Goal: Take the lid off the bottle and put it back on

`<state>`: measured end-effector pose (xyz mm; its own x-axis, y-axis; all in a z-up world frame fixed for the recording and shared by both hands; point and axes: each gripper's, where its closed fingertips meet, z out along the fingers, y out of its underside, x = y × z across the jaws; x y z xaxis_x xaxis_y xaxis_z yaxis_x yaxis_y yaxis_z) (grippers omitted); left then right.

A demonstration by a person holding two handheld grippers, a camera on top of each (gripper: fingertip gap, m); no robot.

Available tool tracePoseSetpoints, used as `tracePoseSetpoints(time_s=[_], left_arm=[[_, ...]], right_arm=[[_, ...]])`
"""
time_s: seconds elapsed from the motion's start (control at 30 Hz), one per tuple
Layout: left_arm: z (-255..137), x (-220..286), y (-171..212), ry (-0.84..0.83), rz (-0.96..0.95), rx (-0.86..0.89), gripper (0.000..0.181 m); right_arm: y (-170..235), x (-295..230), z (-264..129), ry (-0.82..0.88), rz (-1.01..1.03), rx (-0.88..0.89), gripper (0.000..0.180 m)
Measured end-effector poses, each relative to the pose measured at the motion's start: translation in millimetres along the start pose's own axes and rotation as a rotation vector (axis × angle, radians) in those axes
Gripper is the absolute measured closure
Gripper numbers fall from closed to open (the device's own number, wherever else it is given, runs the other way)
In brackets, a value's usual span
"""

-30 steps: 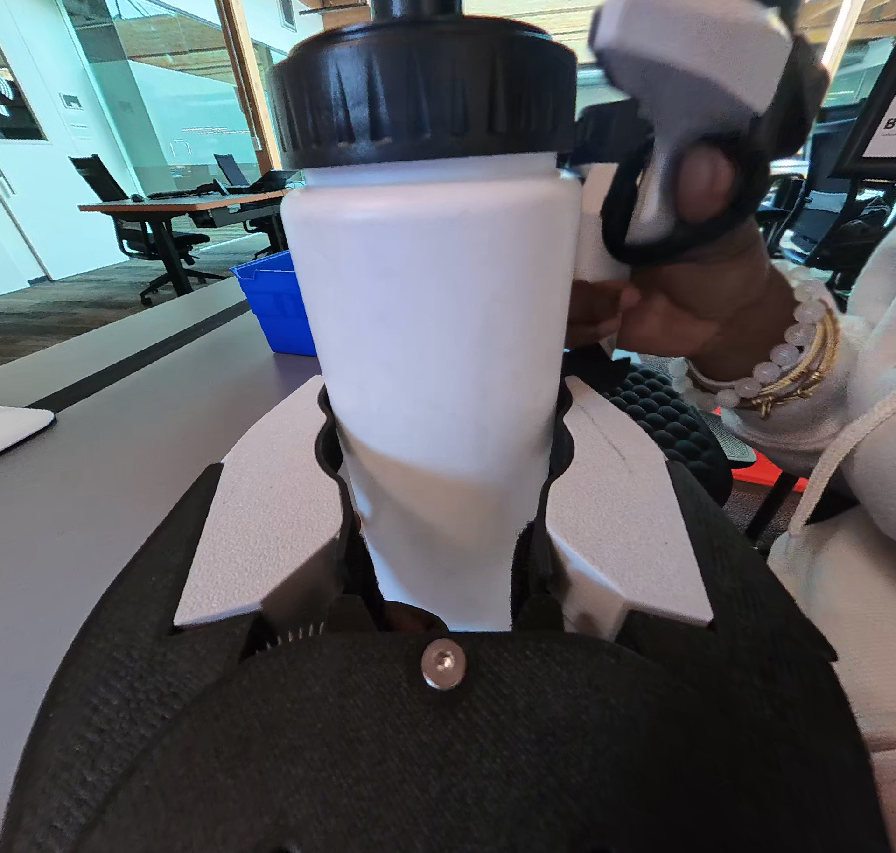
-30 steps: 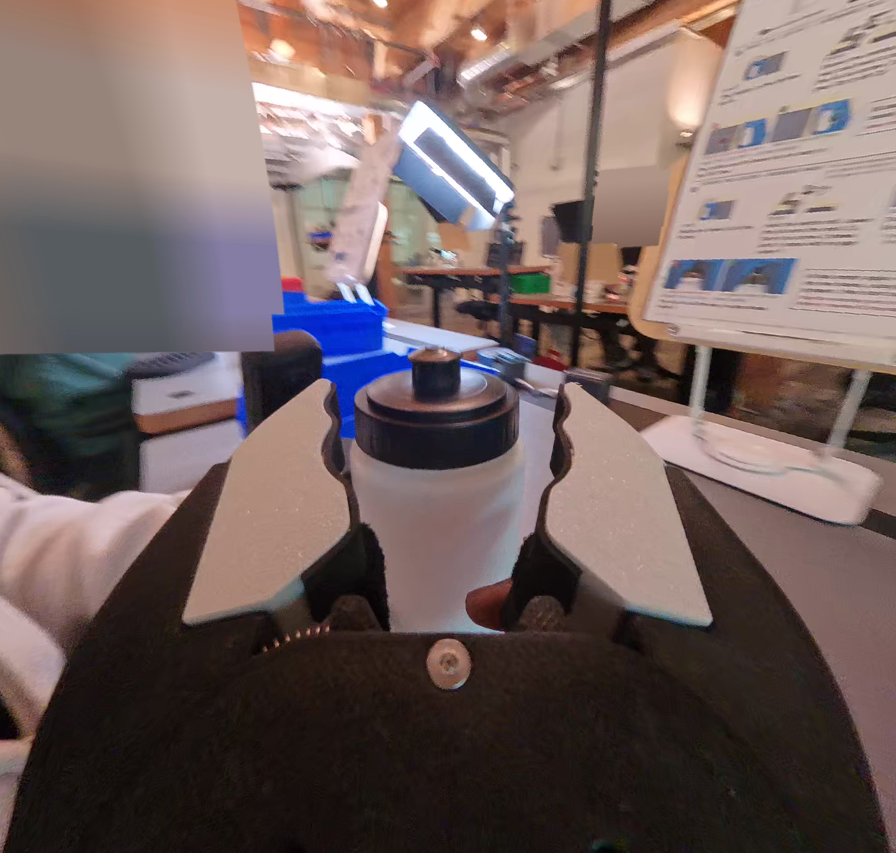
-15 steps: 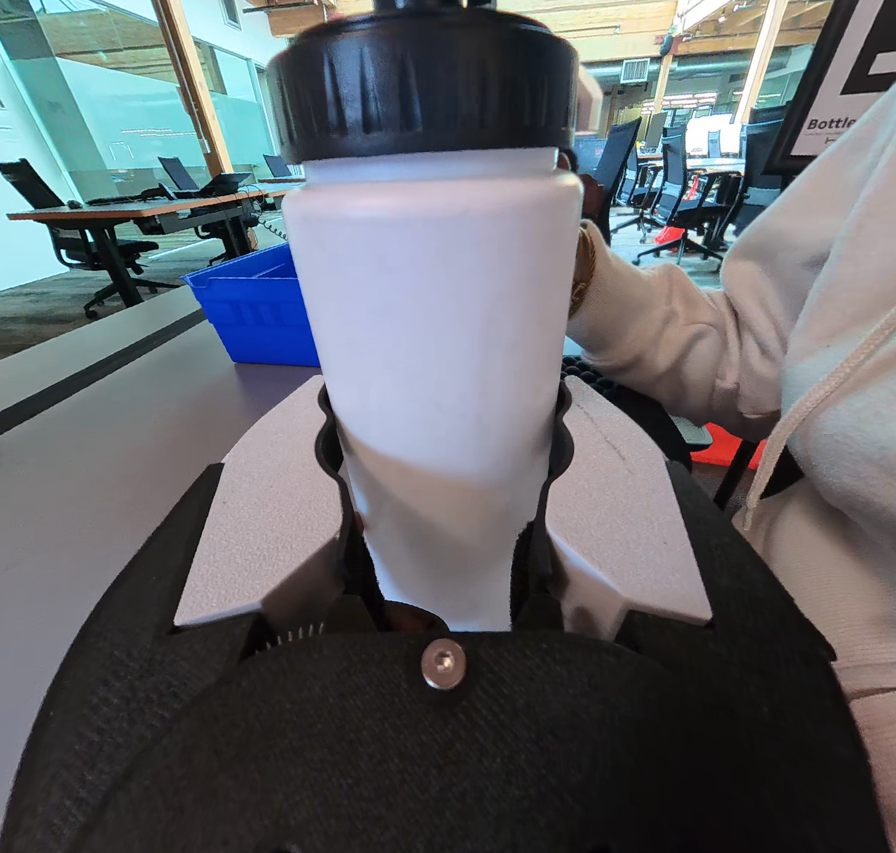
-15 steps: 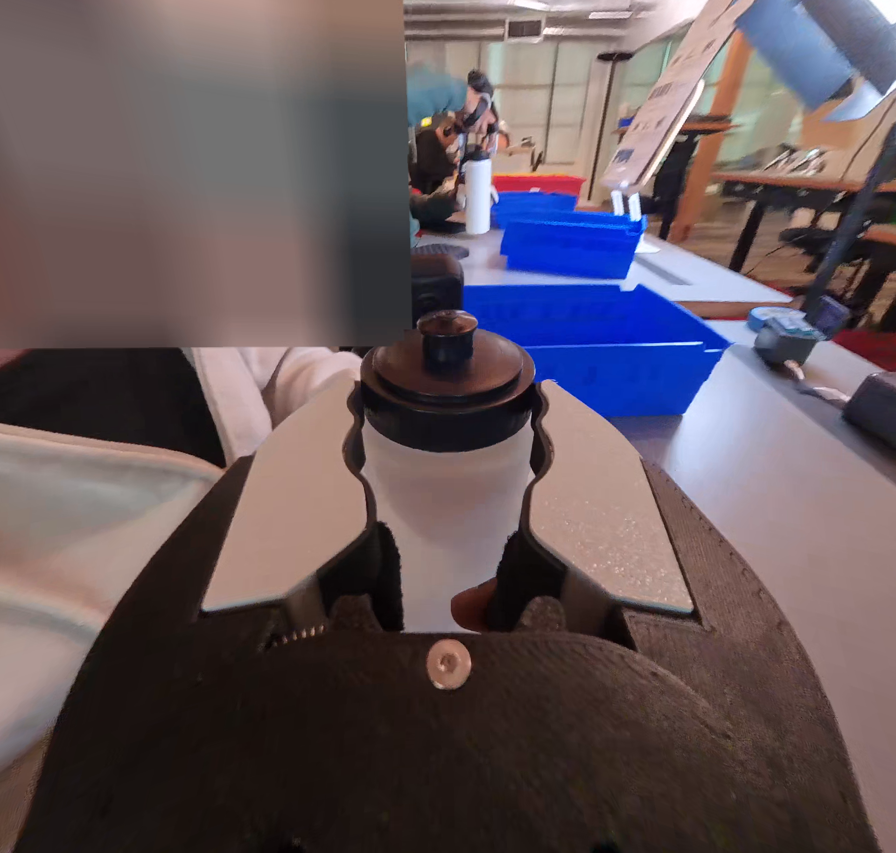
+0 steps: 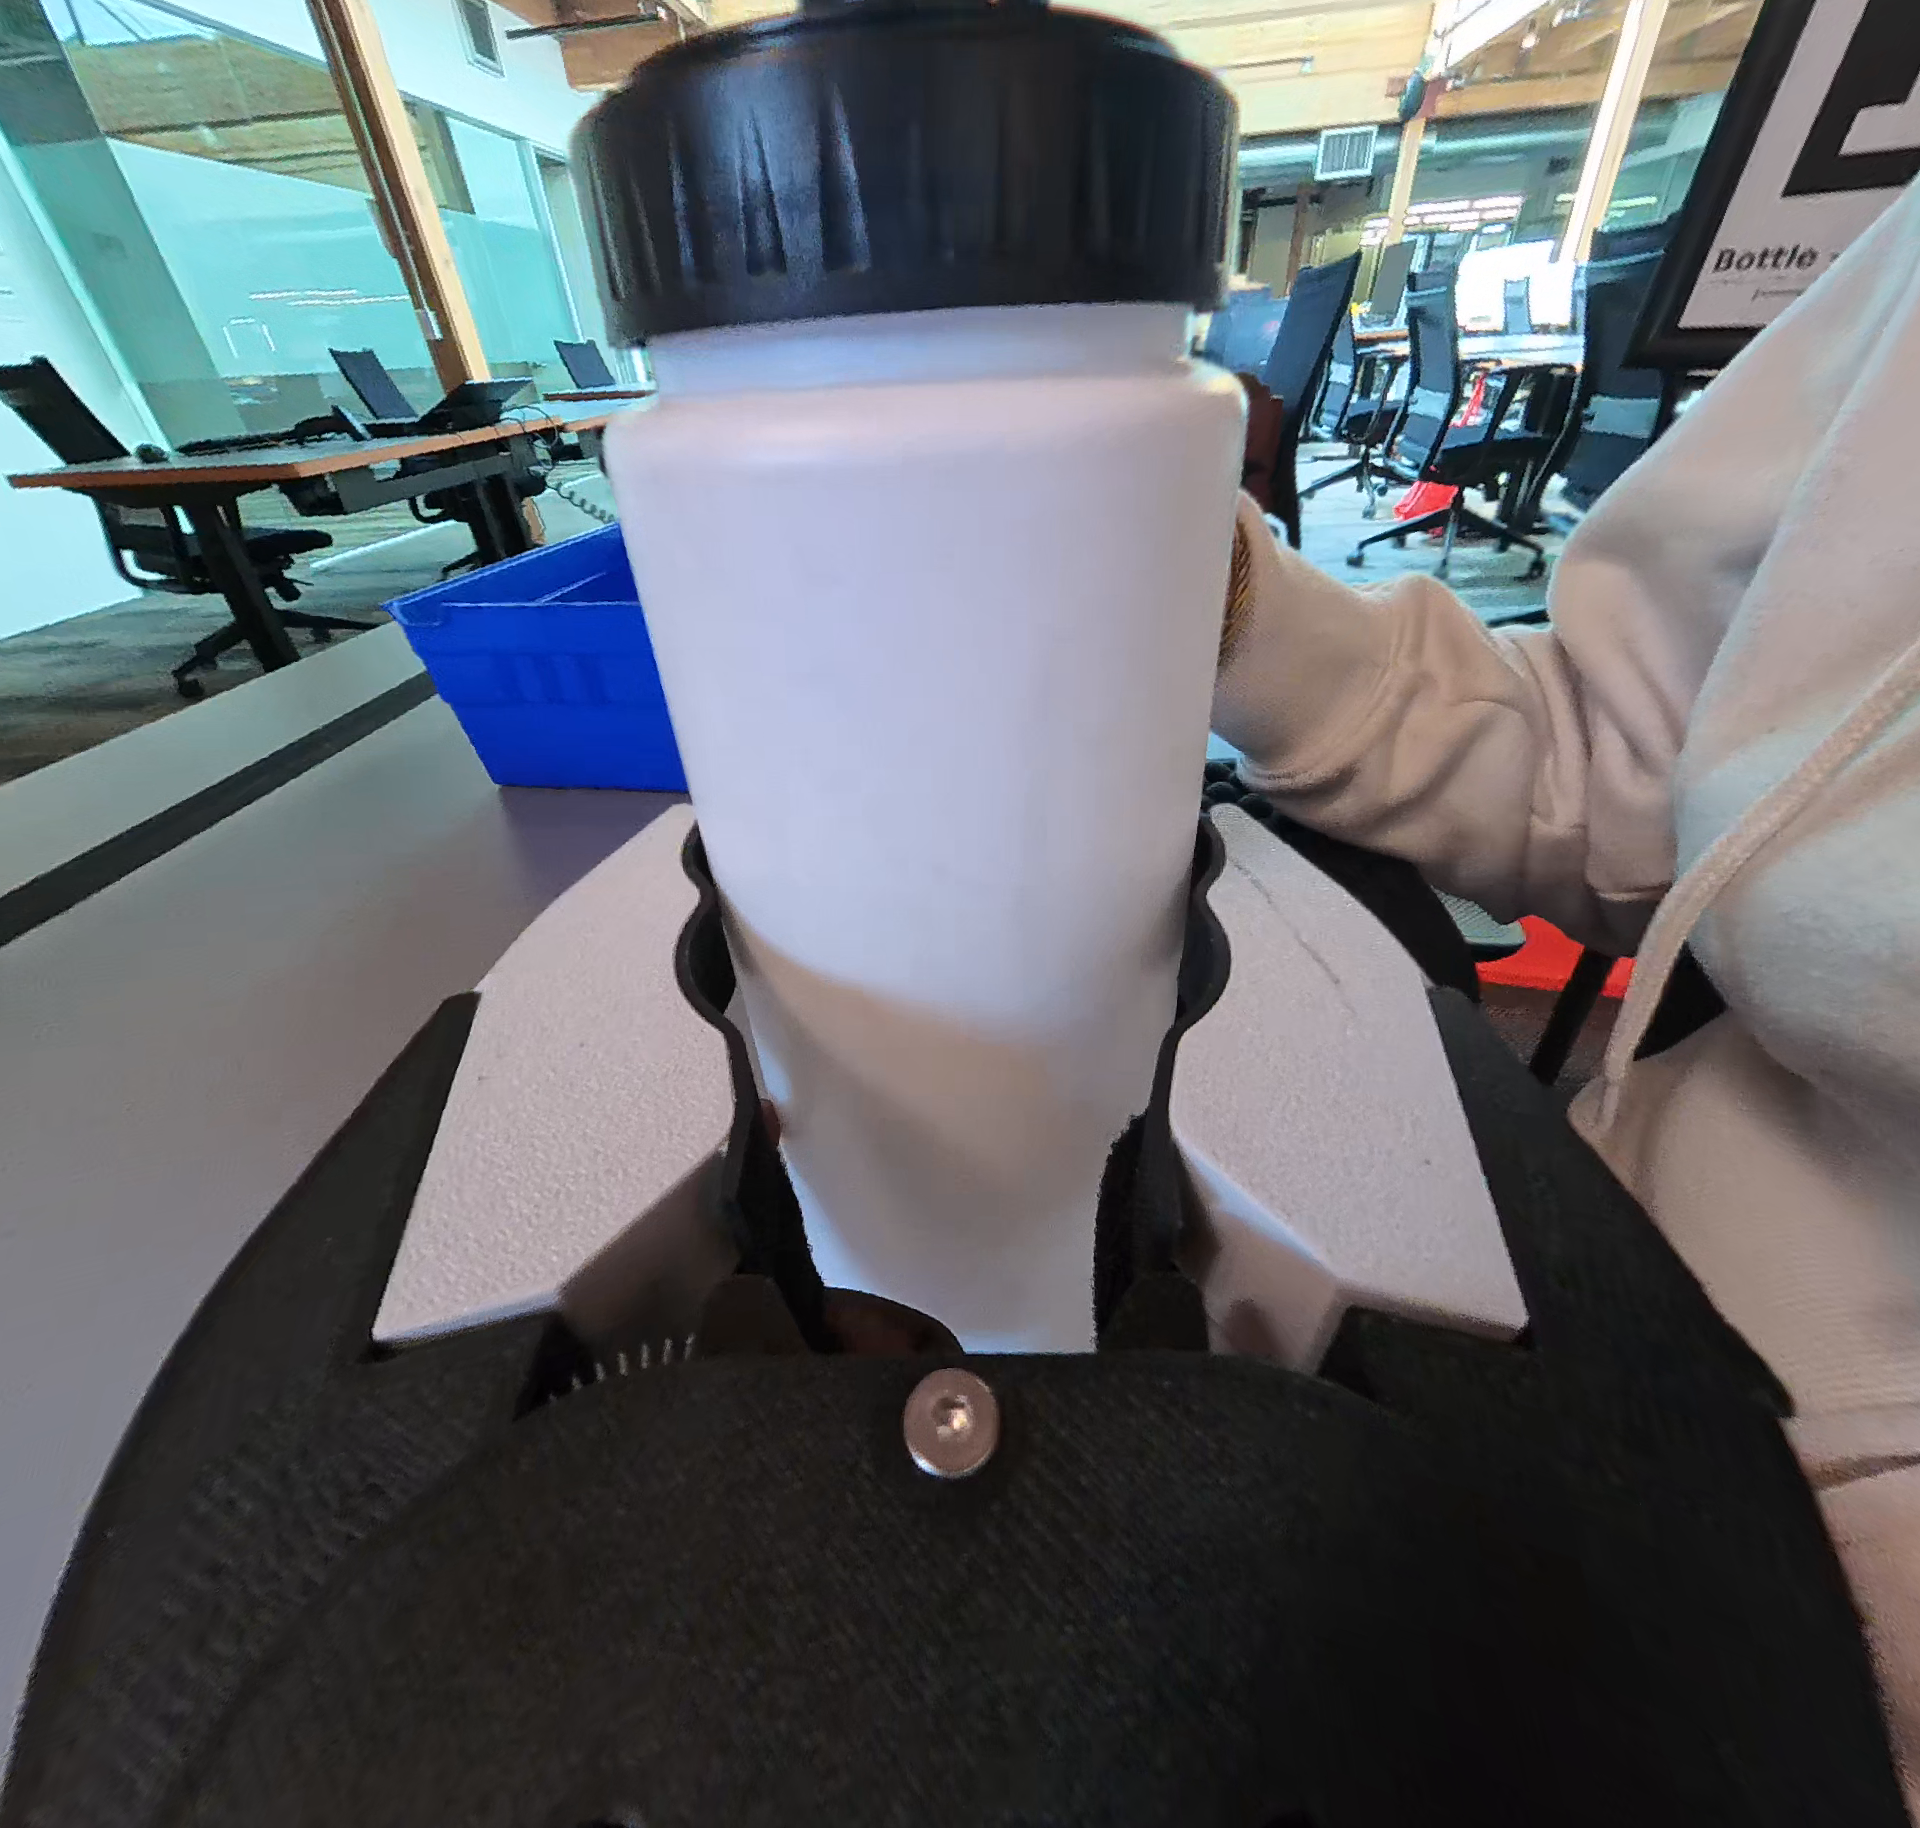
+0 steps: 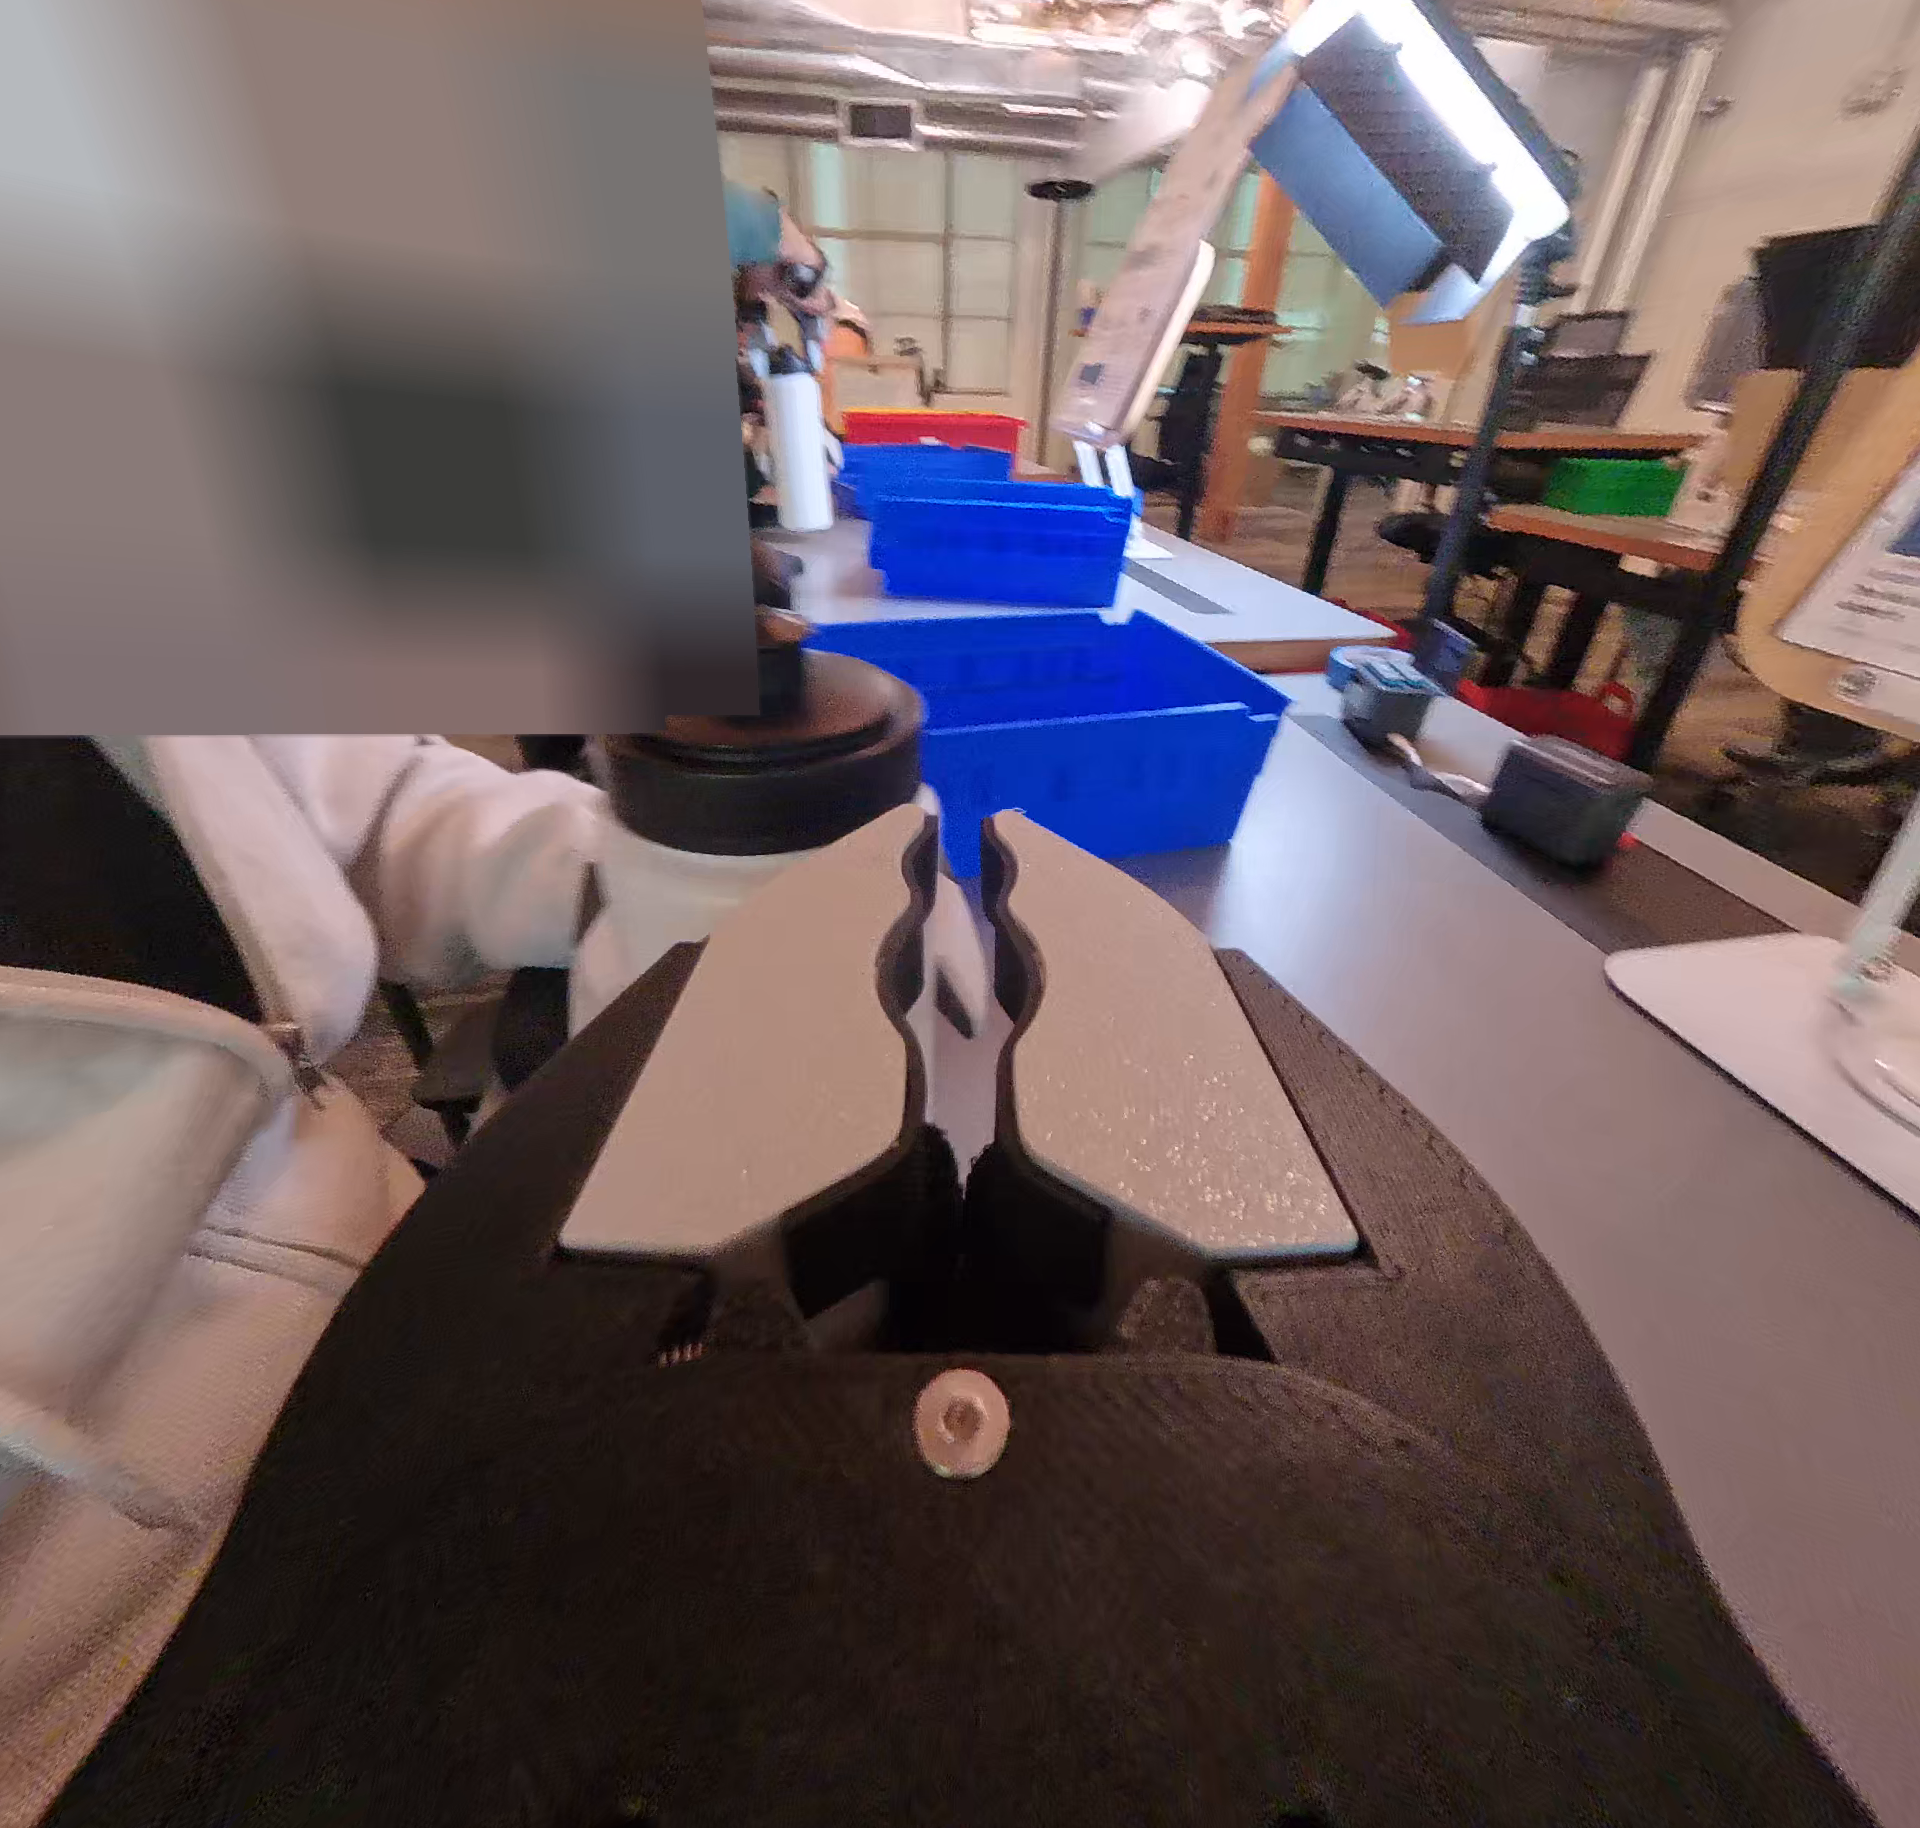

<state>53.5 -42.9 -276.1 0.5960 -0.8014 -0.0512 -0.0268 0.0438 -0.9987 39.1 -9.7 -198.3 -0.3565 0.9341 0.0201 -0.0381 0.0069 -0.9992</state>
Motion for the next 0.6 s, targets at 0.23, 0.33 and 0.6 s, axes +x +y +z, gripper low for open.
tracePoseSetpoints(time_s=[0.23, 0.33, 0.6], left_arm=[[-3, -10, 0, -0.047, -0.018, -0.002, 0.095], [-2, -9, 0, -0.047, -0.003, -0.001, 0.095], [-1, -8, 1, -0.049, 0.000, -0.003, 0.095]], right_arm=[[-12, -14, -9, -0.110, 0.071, 0.125, 0.115], [-5, -22, 5, -0.122, 0.055, 0.066, 0.084], [-6, -26, 32, -0.115, 0.095, 0.094, 0.091]])
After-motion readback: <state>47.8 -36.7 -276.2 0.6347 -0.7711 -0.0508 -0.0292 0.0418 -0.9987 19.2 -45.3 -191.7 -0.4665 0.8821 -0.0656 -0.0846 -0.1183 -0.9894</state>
